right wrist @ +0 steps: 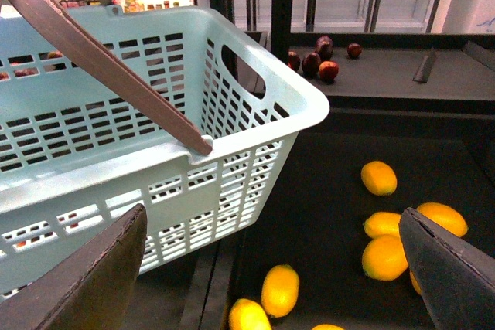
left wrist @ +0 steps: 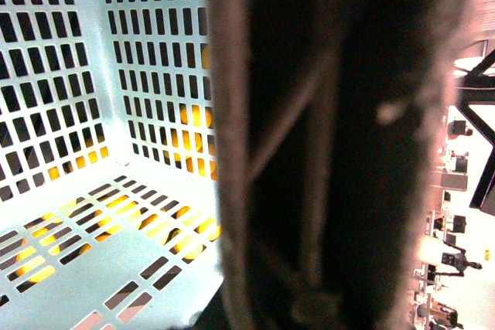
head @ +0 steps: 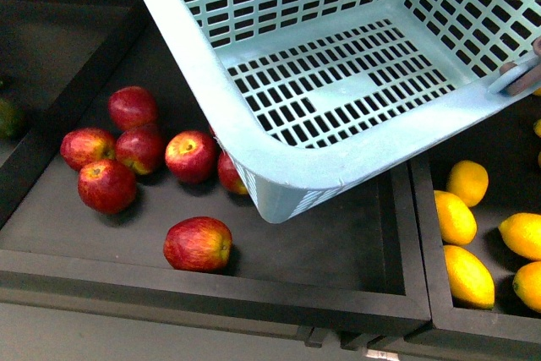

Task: Pick lemon and mango into basket

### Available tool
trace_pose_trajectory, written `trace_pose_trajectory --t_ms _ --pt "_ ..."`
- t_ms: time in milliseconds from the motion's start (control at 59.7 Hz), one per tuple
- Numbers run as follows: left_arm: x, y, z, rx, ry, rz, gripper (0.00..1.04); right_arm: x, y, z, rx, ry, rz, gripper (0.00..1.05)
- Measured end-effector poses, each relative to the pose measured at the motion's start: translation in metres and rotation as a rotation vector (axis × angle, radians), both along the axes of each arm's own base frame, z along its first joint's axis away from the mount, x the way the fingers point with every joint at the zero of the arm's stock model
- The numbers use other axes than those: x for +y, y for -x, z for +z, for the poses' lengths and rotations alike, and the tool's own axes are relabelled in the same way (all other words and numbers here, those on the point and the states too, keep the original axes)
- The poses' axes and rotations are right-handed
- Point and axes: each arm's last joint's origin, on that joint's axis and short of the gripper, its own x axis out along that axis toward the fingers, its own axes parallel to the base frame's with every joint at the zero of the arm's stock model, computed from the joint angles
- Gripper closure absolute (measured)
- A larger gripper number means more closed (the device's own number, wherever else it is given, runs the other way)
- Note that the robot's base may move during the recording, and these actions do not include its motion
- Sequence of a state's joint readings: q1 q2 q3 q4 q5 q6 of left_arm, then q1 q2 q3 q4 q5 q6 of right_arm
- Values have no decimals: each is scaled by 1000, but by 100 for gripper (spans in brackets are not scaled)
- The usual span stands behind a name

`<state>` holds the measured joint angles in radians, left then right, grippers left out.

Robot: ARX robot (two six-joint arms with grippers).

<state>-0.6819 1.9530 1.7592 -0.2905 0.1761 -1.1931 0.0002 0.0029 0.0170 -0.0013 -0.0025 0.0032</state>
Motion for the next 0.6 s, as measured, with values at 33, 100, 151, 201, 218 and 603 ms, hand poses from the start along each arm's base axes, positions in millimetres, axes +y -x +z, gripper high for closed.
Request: trace_pose_trajectory --t_ms 33,100,151,201,218,603 --pt "0 0 0 0 0 0 101 0 0 0 0 0 0 9" --pt "0 0 0 0 0 0 101 0 0 -1 19 -16 -11 9" --pt "0 0 0 0 0 0 101 -2 -1 -1 187 -97 -94 9" --pt "0 0 0 -1 0 1 101 -9 -5 0 403 -275 -203 9" --pt "0 0 0 -1 0 0 101 -11 -7 1 423 -307 -219 9" --pt "0 -1 0 -3 -1 0 101 -127 -72 9 425 -209 -231 9"
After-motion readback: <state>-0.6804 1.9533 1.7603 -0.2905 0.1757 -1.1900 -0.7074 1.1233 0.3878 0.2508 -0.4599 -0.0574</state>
